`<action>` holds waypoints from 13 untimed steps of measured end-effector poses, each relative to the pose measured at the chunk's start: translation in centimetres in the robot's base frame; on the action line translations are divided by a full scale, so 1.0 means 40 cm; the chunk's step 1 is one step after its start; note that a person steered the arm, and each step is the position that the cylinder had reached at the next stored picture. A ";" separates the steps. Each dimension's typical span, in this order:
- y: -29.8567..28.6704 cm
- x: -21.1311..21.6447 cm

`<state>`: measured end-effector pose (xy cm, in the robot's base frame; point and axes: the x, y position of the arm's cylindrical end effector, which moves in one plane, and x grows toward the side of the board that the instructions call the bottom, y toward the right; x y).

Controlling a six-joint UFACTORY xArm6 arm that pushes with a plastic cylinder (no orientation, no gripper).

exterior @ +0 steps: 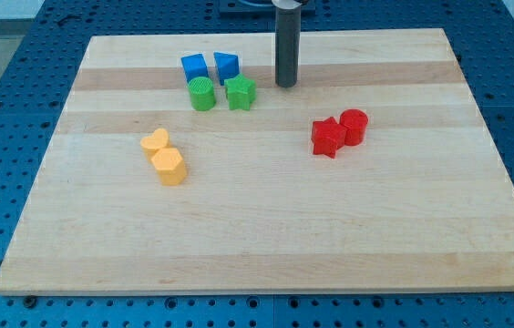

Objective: Slide green star along with green circle towards center left

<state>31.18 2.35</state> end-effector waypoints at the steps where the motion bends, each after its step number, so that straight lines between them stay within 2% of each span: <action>1: -0.034 0.005; 4: -0.066 0.055; 6: -0.136 0.055; 8: -0.137 0.055; 11: -0.386 0.035; 13: -0.451 0.035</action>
<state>32.58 -15.68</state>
